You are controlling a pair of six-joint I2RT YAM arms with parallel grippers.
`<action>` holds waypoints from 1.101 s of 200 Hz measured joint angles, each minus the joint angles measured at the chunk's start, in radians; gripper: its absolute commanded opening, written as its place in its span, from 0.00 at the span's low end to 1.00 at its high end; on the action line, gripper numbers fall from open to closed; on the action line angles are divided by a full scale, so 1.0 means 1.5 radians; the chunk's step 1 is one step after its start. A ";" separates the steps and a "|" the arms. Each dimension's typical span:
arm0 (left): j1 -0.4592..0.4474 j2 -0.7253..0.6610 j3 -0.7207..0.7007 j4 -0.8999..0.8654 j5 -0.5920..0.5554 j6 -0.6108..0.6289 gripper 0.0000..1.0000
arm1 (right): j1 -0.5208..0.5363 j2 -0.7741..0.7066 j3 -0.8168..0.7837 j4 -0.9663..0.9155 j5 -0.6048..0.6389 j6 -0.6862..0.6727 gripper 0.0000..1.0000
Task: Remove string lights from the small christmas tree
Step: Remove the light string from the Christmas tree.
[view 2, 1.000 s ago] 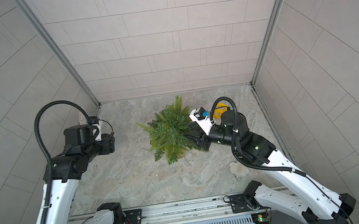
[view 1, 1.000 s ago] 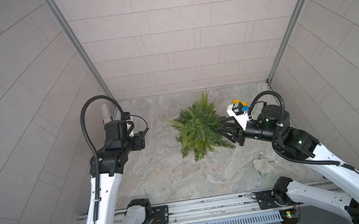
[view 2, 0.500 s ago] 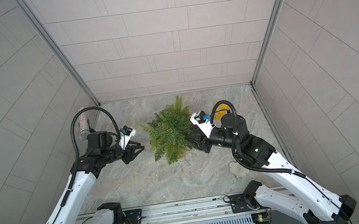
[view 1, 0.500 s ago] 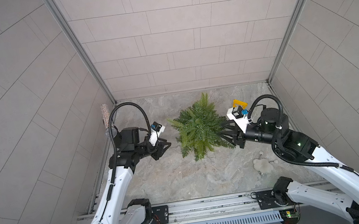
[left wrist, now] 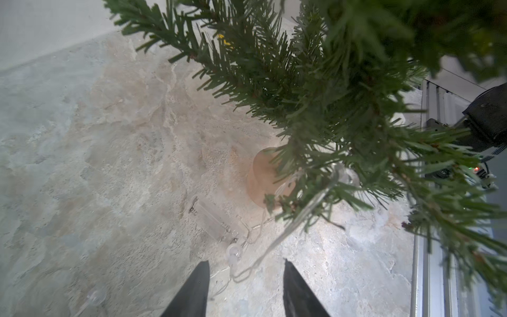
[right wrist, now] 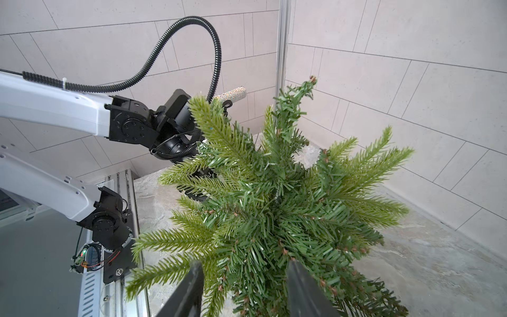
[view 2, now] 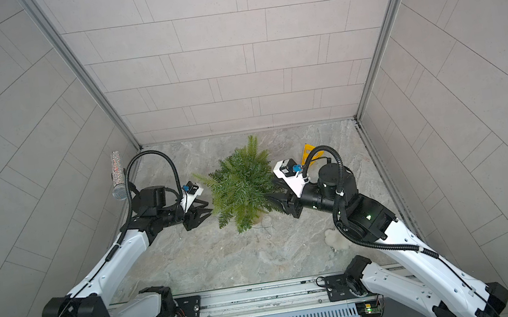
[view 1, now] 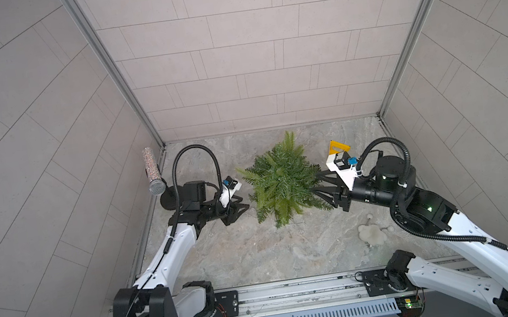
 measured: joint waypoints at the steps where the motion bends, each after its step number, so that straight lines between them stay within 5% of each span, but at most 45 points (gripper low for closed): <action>1: -0.001 0.001 0.001 0.001 0.000 0.000 0.48 | 0.000 0.000 0.000 0.000 0.000 0.000 0.51; 33: -0.016 0.017 0.009 0.027 0.019 0.001 0.49 | 0.000 -0.004 -0.005 -0.001 0.003 0.000 0.51; 97: -0.034 0.048 0.022 0.025 0.014 0.022 0.00 | 0.000 -0.010 -0.005 0.000 0.007 -0.003 0.52; 220: -0.038 -0.054 0.091 -0.052 -0.074 0.036 0.00 | 0.000 -0.014 -0.005 0.000 0.021 -0.010 0.52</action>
